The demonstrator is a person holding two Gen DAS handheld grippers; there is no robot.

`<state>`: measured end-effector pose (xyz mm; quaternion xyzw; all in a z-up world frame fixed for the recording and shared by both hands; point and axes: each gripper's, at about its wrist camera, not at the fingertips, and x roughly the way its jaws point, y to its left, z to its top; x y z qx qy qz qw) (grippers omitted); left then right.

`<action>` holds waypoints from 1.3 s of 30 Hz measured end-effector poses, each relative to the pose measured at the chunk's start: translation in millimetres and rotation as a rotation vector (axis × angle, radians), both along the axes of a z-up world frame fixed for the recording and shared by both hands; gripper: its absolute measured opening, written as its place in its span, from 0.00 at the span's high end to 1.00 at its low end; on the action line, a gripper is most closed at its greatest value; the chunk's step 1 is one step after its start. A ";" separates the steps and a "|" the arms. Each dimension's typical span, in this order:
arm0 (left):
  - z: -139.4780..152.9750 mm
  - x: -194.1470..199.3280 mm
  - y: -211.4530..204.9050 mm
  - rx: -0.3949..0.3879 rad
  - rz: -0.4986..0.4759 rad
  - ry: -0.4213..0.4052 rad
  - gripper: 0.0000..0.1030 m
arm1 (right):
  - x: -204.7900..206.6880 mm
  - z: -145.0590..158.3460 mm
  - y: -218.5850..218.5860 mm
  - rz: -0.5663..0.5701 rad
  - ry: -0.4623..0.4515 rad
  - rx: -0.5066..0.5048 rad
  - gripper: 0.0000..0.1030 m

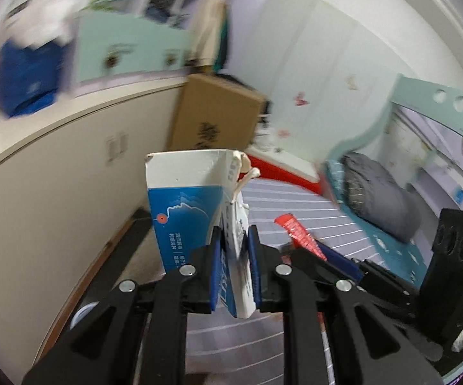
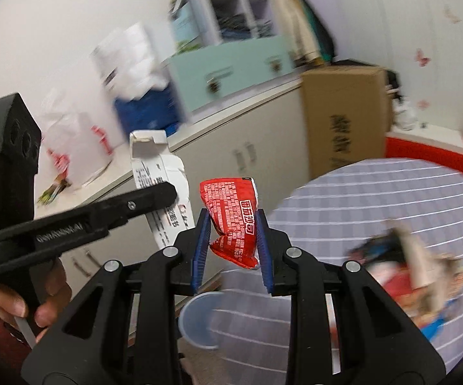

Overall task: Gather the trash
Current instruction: 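Carry both items to the wastebasket and open both grippers over it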

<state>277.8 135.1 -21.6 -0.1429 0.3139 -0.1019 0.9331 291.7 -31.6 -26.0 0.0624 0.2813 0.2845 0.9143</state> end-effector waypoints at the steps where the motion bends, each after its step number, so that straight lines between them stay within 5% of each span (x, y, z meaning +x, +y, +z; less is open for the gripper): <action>1: -10.7 -5.5 20.0 0.007 0.034 0.022 0.85 | -1.0 -4.8 14.5 0.022 0.011 0.000 0.73; 8: -94.5 -25.0 124.6 -0.037 0.169 0.162 0.85 | -8.7 -77.6 138.4 0.165 0.099 -0.098 0.73; 14: -185.1 -21.4 187.6 -0.076 0.261 0.327 0.85 | 0.1 -160.9 203.0 0.223 0.208 -0.195 0.73; 22: -289.4 6.6 209.2 -0.090 0.297 0.509 0.85 | 25.7 -255.7 228.8 0.205 0.338 -0.315 0.73; 28: -324.2 26.8 212.1 -0.105 0.305 0.575 0.81 | 38.1 -286.6 233.9 0.184 0.371 -0.348 0.73; 30: -329.5 29.4 212.0 -0.108 0.305 0.590 0.68 | 42.3 -292.8 232.2 0.178 0.380 -0.351 0.73; 32: -331.5 32.2 211.5 -0.094 0.315 0.588 0.44 | 44.7 -298.7 231.3 0.177 0.391 -0.352 0.73; 39: -334.3 16.9 211.8 0.008 0.377 0.560 0.24 | 38.4 -309.6 235.4 0.192 0.410 -0.363 0.73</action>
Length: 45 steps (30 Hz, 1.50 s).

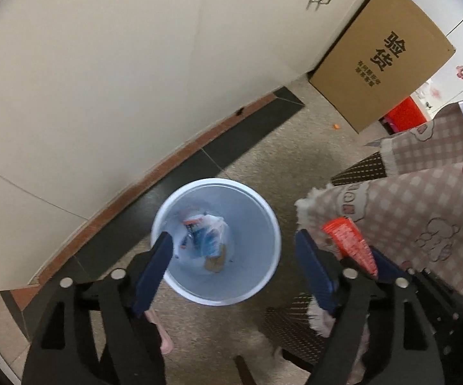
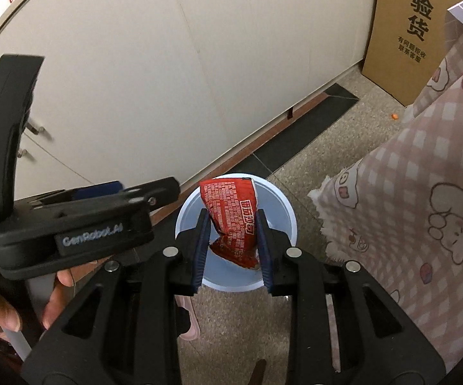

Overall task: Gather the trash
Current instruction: 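Carry both items to the wastebasket and open both grippers over it, then swing both tools back toward the table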

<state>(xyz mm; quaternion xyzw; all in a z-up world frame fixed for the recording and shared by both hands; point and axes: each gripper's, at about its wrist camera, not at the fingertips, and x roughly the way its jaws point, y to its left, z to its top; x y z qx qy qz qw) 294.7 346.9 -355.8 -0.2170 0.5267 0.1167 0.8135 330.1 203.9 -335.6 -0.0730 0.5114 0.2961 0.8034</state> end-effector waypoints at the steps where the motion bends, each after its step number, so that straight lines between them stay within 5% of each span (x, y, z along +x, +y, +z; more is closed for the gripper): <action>1: 0.5 -4.2 1.3 0.014 0.000 -0.011 0.24 | -1.9 -0.8 0.8 0.001 0.004 0.002 0.73; 17: 8.1 -64.8 30.6 0.116 0.104 -0.027 0.19 | -12.0 -2.9 17.6 0.010 -0.014 0.018 0.70; 19: 11.5 -65.6 33.6 0.117 0.117 -0.028 0.19 | -8.5 -0.3 18.6 0.001 -0.025 0.045 0.64; 21: 14.1 -66.5 33.8 0.119 0.120 -0.028 0.19 | -5.7 3.5 19.0 -0.008 -0.044 0.065 0.38; 29: 42.8 -72.2 29.0 0.127 0.136 -0.055 0.19 | -11.7 29.0 11.4 -0.016 -0.096 0.068 0.38; 35: 96.3 -83.7 12.0 0.156 0.126 -0.143 0.19 | -33.7 79.6 0.4 -0.005 -0.170 0.115 0.37; 45: 228.8 -115.4 -50.1 0.174 0.071 -0.417 0.19 | -75.7 221.1 -82.0 -0.072 -0.376 0.273 0.38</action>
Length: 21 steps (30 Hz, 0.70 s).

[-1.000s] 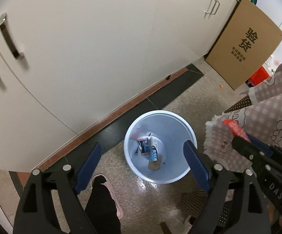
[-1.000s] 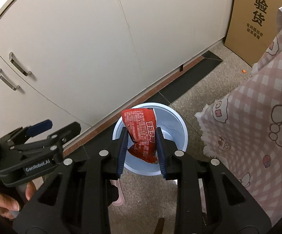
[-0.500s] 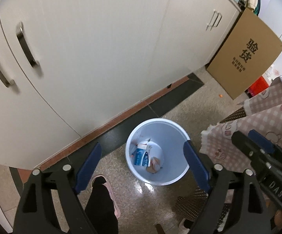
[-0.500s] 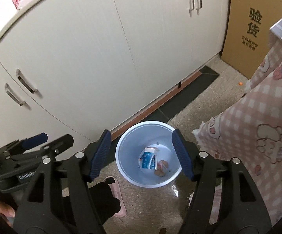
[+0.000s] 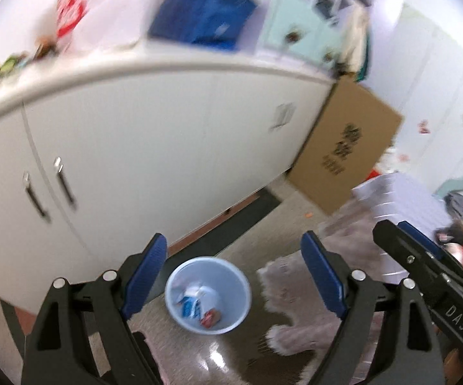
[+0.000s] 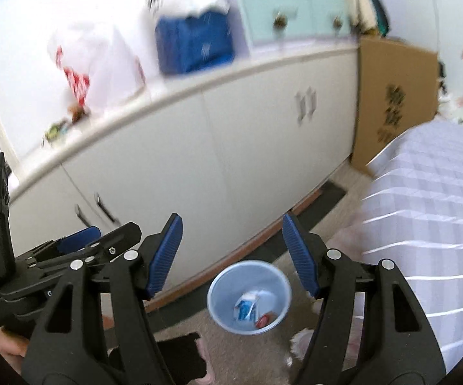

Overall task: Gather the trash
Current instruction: 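Swing both tools back toward the table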

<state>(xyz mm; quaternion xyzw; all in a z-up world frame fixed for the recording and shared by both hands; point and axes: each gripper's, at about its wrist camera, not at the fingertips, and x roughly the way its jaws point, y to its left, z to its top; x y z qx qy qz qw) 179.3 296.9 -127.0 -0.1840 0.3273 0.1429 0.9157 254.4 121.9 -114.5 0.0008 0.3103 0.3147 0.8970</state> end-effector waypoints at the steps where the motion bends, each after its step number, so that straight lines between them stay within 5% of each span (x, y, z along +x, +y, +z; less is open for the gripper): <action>1: 10.2 -0.2 -11.2 0.010 -0.015 -0.014 0.19 | -3.3 9.1 -11.7 -0.013 -0.014 0.008 0.38; 10: 69.0 42.1 -172.1 0.046 -0.352 -0.056 0.19 | -21.8 62.1 -185.4 -0.280 -0.089 0.076 0.38; 21: 70.0 124.7 -350.0 0.027 -0.656 0.067 0.19 | -1.9 34.4 -390.8 -0.672 0.038 0.107 0.38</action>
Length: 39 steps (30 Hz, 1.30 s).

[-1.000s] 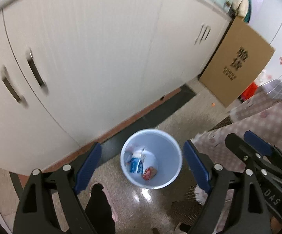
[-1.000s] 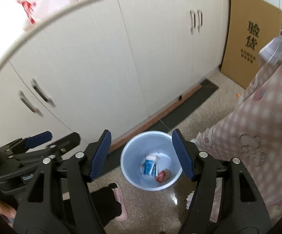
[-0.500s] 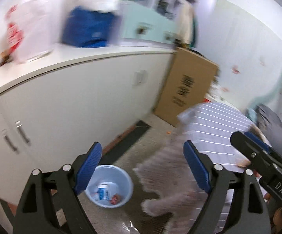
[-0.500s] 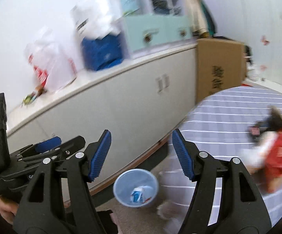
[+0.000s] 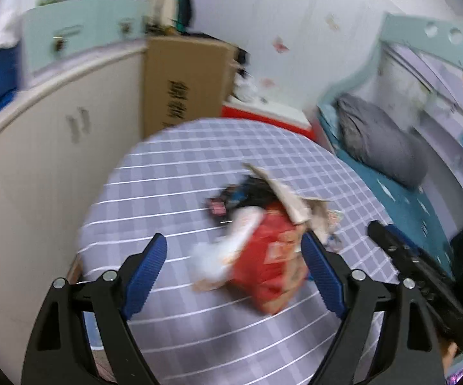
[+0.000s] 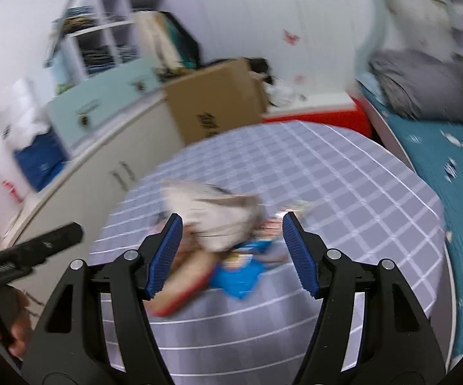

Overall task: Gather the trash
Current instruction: 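Swing both tools back toward the table, then grasp the red-checked wrapper with the right gripper while the left gripper grasps a paper strip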

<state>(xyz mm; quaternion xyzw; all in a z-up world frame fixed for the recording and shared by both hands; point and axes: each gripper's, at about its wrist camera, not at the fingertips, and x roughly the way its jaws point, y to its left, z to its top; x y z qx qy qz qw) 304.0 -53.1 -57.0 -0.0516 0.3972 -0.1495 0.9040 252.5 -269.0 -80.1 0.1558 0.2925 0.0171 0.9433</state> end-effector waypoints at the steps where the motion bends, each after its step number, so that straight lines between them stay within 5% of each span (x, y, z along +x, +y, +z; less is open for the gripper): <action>1: -2.6 10.9 -13.2 -0.006 -0.010 0.024 0.19 | 3.1 -5.3 -11.9 -0.014 0.021 0.009 0.38; 9: -25.3 73.1 -57.3 0.025 0.002 0.121 0.20 | 52.6 -48.0 -60.5 -0.013 0.171 0.141 0.46; 16: -44.8 107.1 -61.6 -0.015 0.006 0.210 0.49 | 84.5 -60.4 -58.9 -0.003 0.230 0.141 0.51; 18: -51.9 114.6 -62.0 -0.035 0.001 0.232 0.56 | 92.8 -63.2 -56.2 0.008 0.244 0.140 0.63; 22: -57.6 121.2 -63.3 -0.057 -0.019 0.246 0.68 | 101.3 -68.5 -48.5 0.036 0.257 0.136 0.69; 25: -59.2 124.3 -64.4 -0.083 -0.027 0.250 0.83 | 104.5 -69.5 -48.8 0.044 0.249 0.138 0.73; 32: -50.0 120.7 -57.1 -0.205 -0.059 0.185 0.97 | 93.2 -51.8 -51.3 0.027 0.147 0.125 0.78; 39: -17.7 100.2 -51.6 -0.299 -0.100 0.072 0.98 | 64.1 -2.1 -46.5 -0.007 -0.016 0.075 0.78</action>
